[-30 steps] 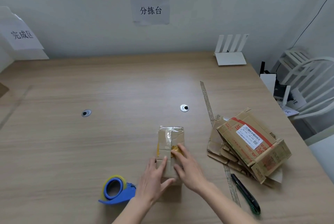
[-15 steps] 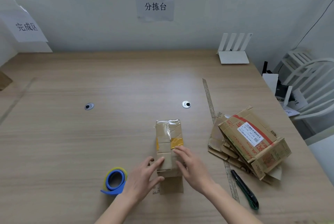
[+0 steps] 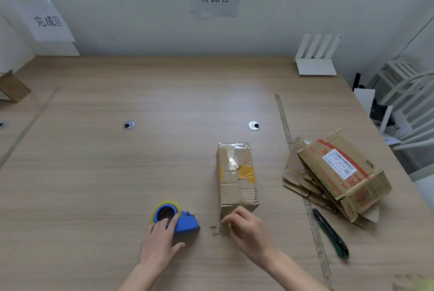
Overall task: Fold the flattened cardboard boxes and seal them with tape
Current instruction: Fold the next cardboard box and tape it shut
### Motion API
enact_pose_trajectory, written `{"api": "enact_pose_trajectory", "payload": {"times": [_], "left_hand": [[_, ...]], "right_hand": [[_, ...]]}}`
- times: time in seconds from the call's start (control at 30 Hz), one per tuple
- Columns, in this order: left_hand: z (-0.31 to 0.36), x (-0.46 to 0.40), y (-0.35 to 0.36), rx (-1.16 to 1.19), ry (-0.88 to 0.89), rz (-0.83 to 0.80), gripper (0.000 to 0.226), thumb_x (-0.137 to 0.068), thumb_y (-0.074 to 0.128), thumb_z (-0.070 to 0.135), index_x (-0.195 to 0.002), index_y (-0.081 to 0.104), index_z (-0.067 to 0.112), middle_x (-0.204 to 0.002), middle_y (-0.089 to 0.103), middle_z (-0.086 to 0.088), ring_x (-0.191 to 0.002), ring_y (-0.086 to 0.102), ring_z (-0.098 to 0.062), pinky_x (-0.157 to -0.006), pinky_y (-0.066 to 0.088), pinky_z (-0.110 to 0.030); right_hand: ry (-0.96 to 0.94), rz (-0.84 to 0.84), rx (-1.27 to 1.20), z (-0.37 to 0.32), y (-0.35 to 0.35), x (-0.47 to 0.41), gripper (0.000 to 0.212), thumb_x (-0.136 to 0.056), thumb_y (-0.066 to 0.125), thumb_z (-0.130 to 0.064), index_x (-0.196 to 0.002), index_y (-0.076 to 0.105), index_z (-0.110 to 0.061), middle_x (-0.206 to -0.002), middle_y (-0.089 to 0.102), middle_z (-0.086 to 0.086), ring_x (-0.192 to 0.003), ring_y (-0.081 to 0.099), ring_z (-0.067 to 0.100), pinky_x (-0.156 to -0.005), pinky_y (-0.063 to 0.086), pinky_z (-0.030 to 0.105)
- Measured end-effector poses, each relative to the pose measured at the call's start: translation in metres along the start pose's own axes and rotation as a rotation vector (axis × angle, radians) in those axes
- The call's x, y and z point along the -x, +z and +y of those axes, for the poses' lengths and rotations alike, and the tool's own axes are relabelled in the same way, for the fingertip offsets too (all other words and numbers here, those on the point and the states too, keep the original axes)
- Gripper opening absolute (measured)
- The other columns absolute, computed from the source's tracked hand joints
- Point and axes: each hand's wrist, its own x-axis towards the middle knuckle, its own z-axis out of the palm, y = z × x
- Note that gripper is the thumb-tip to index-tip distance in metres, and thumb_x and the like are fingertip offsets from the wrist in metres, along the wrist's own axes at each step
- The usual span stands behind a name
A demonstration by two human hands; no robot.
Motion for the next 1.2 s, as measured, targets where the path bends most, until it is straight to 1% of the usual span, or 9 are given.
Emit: {"api": "enact_pose_trajectory", "payload": {"times": [0.13, 0.23, 0.3, 0.43, 0.67, 0.83, 0.93, 1.03, 1.2], "left_hand": [[-0.008, -0.007, -0.003, 0.007, 0.047, 0.032, 0.073, -0.051, 0.091, 0.055, -0.114, 0.072, 0.023, -0.072, 0.055, 0.013, -0.062, 0.058, -0.013, -0.061, 0.052, -0.025], [-0.023, -0.005, 0.003, 0.143, 0.099, 0.001, 0.043, -0.08, 0.065, 0.053, -0.112, 0.066, 0.025, -0.081, 0.054, 0.009, -0.073, 0.054, -0.018, -0.063, 0.041, -0.028], [-0.031, 0.002, -0.003, 0.252, 0.125, 0.002, 0.041, -0.084, 0.049, 0.055, -0.111, 0.06, 0.027, -0.089, 0.051, 0.011, -0.079, 0.051, -0.017, -0.066, 0.036, -0.027], [-0.042, 0.017, -0.035, 0.39, 0.176, -0.012, 0.019, -0.083, 0.05, 0.054, -0.096, 0.047, 0.041, -0.087, 0.047, 0.023, -0.078, 0.047, -0.008, -0.065, 0.034, -0.022], [-0.051, 0.021, -0.083, 0.424, 0.249, 0.057, 0.021, -0.08, 0.058, 0.055, -0.093, 0.046, 0.042, -0.085, 0.05, 0.028, -0.079, 0.044, 0.006, -0.07, 0.033, -0.013], [-0.055, 0.017, -0.099, 0.403, 0.249, 0.111, 0.029, -0.079, 0.059, 0.06, -0.098, 0.053, 0.038, -0.087, 0.05, 0.031, -0.079, 0.045, 0.006, -0.071, 0.036, -0.019], [-0.058, 0.015, -0.106, 0.415, 0.227, 0.111, 0.045, -0.08, 0.053, 0.073, -0.114, 0.053, 0.043, -0.1, 0.057, 0.033, -0.086, 0.051, 0.003, -0.077, 0.041, -0.021], [-0.052, 0.014, -0.113, 0.378, 0.231, 0.1, 0.06, -0.081, 0.035, 0.082, -0.135, 0.039, 0.057, -0.104, 0.064, 0.027, -0.086, 0.058, -0.003, -0.076, 0.046, -0.023], [-0.049, 0.007, -0.126, 0.207, 0.255, 0.026, 0.07, -0.076, 0.013, 0.088, -0.14, 0.027, 0.063, -0.116, 0.063, 0.028, -0.091, 0.06, -0.003, -0.074, 0.048, -0.024]], "right_hand": [[0.144, -0.153, -0.037, -0.001, 0.028, 0.02, 0.02, -0.097, 0.054, -0.017, -0.107, 0.066, -0.028, -0.1, 0.057, -0.013, -0.084, 0.06, 0.002, -0.072, 0.045, 0.012], [0.264, -0.243, -0.06, -0.004, 0.042, 0.017, 0.027, -0.094, 0.057, -0.018, -0.117, 0.067, -0.03, -0.105, 0.056, -0.019, -0.087, 0.058, -0.006, -0.079, 0.046, 0.012], [0.34, -0.266, -0.086, -0.011, 0.049, 0.006, 0.029, -0.092, 0.061, -0.023, -0.12, 0.066, -0.031, -0.102, 0.058, -0.019, -0.088, 0.059, -0.003, -0.083, 0.051, 0.019], [0.44, -0.29, -0.102, -0.029, 0.053, -0.023, 0.041, -0.098, 0.061, -0.025, -0.138, 0.055, -0.035, -0.11, 0.057, -0.017, -0.092, 0.059, 0.002, -0.088, 0.05, 0.02], [0.427, -0.359, -0.172, -0.069, 0.056, -0.066, 0.05, -0.1, 0.06, -0.032, -0.147, 0.046, -0.041, -0.135, 0.051, -0.018, -0.11, 0.057, 0.001, -0.098, 0.049, 0.024], [0.398, -0.245, -0.111, -0.086, 0.049, -0.082, 0.007, -0.097, 0.067, -0.031, -0.1, 0.072, -0.031, -0.102, 0.066, -0.018, -0.092, 0.064, -0.001, -0.088, 0.056, 0.031], [0.392, -0.239, -0.078, -0.093, 0.04, -0.081, 0.008, -0.096, 0.067, -0.033, -0.097, 0.074, -0.028, -0.096, 0.067, -0.018, -0.09, 0.063, 0.0, -0.085, 0.055, 0.029], [0.382, -0.269, -0.024, -0.099, 0.03, -0.073, 0.009, -0.097, 0.066, -0.032, -0.097, 0.074, -0.027, -0.095, 0.065, -0.017, -0.091, 0.062, 0.003, -0.085, 0.054, 0.027], [0.52, -0.2, -0.041, -0.083, -0.007, -0.046, 0.011, -0.095, 0.067, -0.026, -0.084, 0.069, -0.026, -0.086, 0.068, -0.013, -0.077, 0.063, -0.004, -0.071, 0.052, 0.017]]}}
